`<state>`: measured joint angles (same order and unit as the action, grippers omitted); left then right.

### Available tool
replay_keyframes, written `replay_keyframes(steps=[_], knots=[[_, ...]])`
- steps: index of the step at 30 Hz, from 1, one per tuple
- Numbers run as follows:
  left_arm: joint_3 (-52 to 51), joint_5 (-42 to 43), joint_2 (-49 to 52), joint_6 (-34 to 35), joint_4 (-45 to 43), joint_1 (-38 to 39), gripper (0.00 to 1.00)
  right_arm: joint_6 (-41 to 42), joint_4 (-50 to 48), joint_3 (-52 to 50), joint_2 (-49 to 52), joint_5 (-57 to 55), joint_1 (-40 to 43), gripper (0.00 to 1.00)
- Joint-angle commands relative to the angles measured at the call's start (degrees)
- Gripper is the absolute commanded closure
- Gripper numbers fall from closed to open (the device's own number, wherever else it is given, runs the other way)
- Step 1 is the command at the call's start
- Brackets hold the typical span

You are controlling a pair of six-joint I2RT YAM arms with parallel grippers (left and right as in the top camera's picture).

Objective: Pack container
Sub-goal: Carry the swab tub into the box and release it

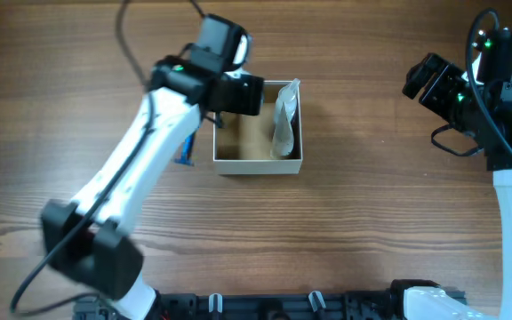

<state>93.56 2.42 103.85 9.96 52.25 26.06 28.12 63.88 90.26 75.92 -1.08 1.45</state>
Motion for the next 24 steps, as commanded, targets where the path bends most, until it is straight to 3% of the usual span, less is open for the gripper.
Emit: replay_keyframes(steps=[1, 8, 15, 20, 24], knots=[[0.2, -1.2, 6.6, 1.4, -4.1, 0.5, 0.32, 0.5, -0.2, 0.0, 0.6, 0.8, 0.1, 0.00], [0.2, 2.9, 10.3, 1.4, -6.7, 0.8, 0.17, 0.5, -0.2, 0.0, 0.6, 0.8, 0.1, 0.00], [0.3, 2.7, 4.9, 1.4, -5.3, -0.5, 0.01, 0.5, -0.2, 0.0, 0.6, 0.8, 0.1, 0.00], [0.3, 2.3, -2.2, 1.0, -1.7, -3.1, 0.00, 0.5, -0.2, 0.0, 0.6, 0.8, 0.1, 0.00], [0.3, -5.6, -5.7, 0.9, 5.2, -7.6, 0.00, 0.5, -0.2, 0.0, 0.6, 0.8, 0.1, 0.00]])
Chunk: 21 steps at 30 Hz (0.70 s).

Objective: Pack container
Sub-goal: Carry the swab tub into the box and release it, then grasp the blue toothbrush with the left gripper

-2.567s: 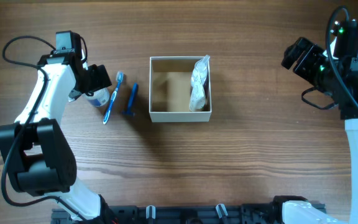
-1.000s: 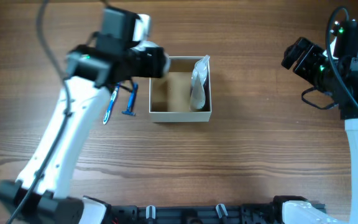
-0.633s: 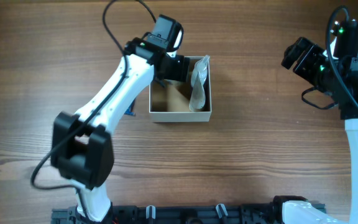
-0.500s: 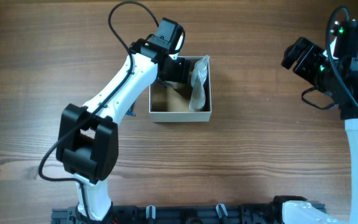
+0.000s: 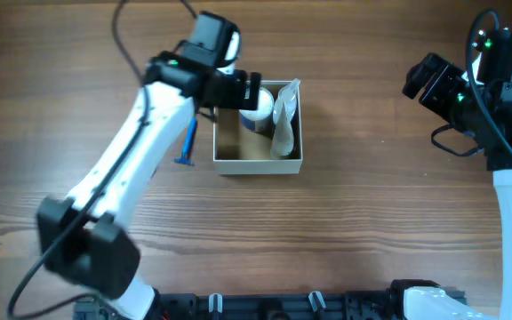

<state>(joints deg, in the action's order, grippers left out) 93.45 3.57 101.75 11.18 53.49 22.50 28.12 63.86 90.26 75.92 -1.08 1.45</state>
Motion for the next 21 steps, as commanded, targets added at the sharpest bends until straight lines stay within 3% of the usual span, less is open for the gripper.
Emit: replay_keyframes(steps=[1, 7, 11, 21], knots=[[0.4, -9.2, -3.7, -0.3, 6.1, -5.7, 0.00, 0.5, -0.2, 0.0, 0.6, 0.8, 0.1, 0.00], [-2.6, -6.3, 0.9, -5.9, 10.5, -13.9, 0.00, 0.5, -0.2, 0.0, 0.6, 0.8, 0.1, 0.00], [-5.9, -5.6, 6.4, -7.8, 10.2, -17.4, 0.13, 0.5, -0.2, 0.0, 0.6, 0.8, 0.1, 0.01], [-7.2, -2.9, 17.5, -13.8, 5.6, -20.9, 0.28, 0.5, -0.2, 0.0, 0.6, 0.8, 0.1, 0.00]])
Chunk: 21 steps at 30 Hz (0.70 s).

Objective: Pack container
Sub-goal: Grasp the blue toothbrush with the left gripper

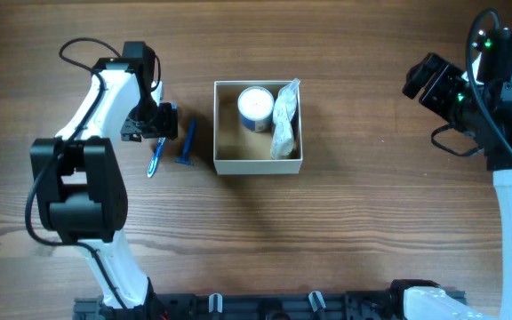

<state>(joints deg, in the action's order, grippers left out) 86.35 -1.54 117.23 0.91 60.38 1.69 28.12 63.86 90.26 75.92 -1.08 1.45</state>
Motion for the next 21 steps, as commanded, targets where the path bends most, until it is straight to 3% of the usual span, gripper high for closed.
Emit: replay_keyframes(steps=[1, 8, 13, 18, 21], knots=[[-0.1, 2.2, 2.5, -3.5, -2.0, -0.1, 0.29, 0.5, -0.2, 0.0, 0.6, 0.8, 0.1, 0.01], [-0.1, 2.2, 6.2, -3.5, -6.3, -0.1, 0.48, 0.5, -0.2, 0.0, 0.6, 0.8, 0.1, 0.00], [-0.1, 2.1, 6.4, -3.5, -6.4, -0.1, 0.83, 0.5, -0.2, 0.0, 0.6, 0.8, 0.1, 0.00], [0.9, 0.2, 3.8, -3.5, -3.8, -0.1, 0.96, 0.5, -0.2, 0.0, 0.6, 0.8, 0.1, 0.00], [3.2, 0.2, -0.4, -1.6, -0.7, 0.1, 0.96, 0.5, -0.2, 0.0, 0.6, 0.8, 0.1, 0.00]])
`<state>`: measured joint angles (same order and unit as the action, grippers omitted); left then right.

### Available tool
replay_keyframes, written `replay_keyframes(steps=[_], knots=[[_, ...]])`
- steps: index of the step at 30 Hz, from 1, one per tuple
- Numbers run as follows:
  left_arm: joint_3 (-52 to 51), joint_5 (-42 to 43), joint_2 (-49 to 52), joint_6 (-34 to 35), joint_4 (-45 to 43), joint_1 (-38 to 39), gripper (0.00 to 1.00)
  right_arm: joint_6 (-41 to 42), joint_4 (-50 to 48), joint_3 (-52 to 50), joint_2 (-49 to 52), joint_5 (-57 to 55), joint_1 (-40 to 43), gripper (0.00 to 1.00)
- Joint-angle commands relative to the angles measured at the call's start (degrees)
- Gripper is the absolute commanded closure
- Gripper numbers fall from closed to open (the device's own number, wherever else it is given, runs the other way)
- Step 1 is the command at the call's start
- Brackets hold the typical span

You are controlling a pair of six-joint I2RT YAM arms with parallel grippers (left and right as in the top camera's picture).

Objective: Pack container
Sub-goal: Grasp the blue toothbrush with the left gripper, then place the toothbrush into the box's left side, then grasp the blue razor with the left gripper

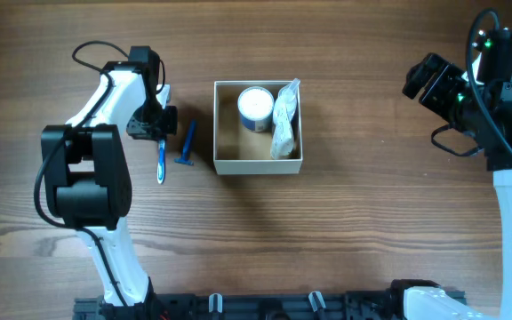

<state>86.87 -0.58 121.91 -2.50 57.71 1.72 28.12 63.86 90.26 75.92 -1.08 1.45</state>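
A white-walled cardboard box (228, 147) sits mid-table. Inside it stand a white round tub (255, 107) and a crumpled clear bag (284, 120) against the right wall. Left of the box lie a blue razor (187, 144) and, further left, a blue toothbrush (160, 162), nearly parallel to it. My left gripper (153, 124) is low over the toothbrush's upper end; its fingers are dark and I cannot tell whether they grip it. My right gripper (416, 78) hangs far right, away from everything.
The brown wooden table (345, 231) carries nothing else. The left arm's base column (92, 196) stands left of the toothbrush. The right arm's white link runs down the right edge.
The left gripper has shifted slightly right and down onto the toothbrush's top end. The toothbrush, tilted before, now lies almost straight up-down and a little lower. The right arm is unchanged.
The left gripper was over the box's left half, with only the bag showing inside. Then the white tub showed beneath it in the box. Then the gripper was left of the box near the toothbrush, the tub left standing inside. Now it is on the toothbrush's end.
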Motion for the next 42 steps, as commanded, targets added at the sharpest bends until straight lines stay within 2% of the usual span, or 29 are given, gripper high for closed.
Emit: replay_keyframes(steps=[1, 7, 11, 14, 17, 25, 27, 28, 31, 33, 34, 37, 42], knots=[[3.4, -0.7, -7.1, 3.5, 3.1, 0.3, 0.96, 0.5, -0.2, 0.0, 0.6, 0.8, 0.1, 0.00], [3.8, 8.3, -20.6, 6.9, 4.6, 5.3, 0.96, 0.5, -0.2, 0.0, 0.6, 0.8, 0.1, 0.00], [3.8, 8.1, -25.0, 9.0, 1.7, 13.3, 0.96, 0.5, -0.2, 0.0, 0.6, 0.8, 0.1, 0.00], [3.8, 7.4, -24.2, 11.4, -3.3, 18.1, 0.96, 0.5, -0.2, 0.0, 0.6, 0.8, 0.1, 0.00], [3.8, 2.3, -21.7, 14.4, -7.1, 21.6, 0.96, 0.5, -0.2, 0.0, 0.6, 0.8, 0.1, 0.00], [3.8, 0.3, -11.6, 16.8, -6.9, 22.4, 0.93, 0.5, -0.2, 0.0, 0.6, 0.8, 0.1, 0.00], [3.8, 0.3, -11.2, 18.0, -6.5, 22.4, 0.86, 0.5, -0.2, 0.0, 0.6, 0.8, 0.1, 0.00], [3.9, 0.3, -12.1, 18.0, -6.2, 22.4, 0.71, 0.5, -0.2, 0.0, 0.6, 0.8, 0.1, 0.00], [4.4, 0.3, -15.5, 18.0, -5.1, 22.2, 0.53, 0.5, -0.2, 0.0, 0.6, 0.8, 0.1, 0.00], [4.5, 0.3, -18.7, 18.0, -4.6, 21.5, 0.45, 0.5, -0.2, 0.0, 0.6, 0.8, 0.1, 0.00], [4.5, 0.3, -20.2, 18.0, -4.3, 21.0, 0.36, 0.5, -0.2, 0.0, 0.6, 0.8, 0.1, 0.00], [4.5, -0.1, -23.7, 18.0, -2.5, 18.2, 0.30, 0.5, -0.2, 0.0, 0.6, 0.8, 0.1, 0.01], [2.3, -2.9, -22.0, 18.0, 0.7, 11.2, 0.29, 0.5, -0.2, 0.0, 0.6, 0.8, 0.1, 0.00]])
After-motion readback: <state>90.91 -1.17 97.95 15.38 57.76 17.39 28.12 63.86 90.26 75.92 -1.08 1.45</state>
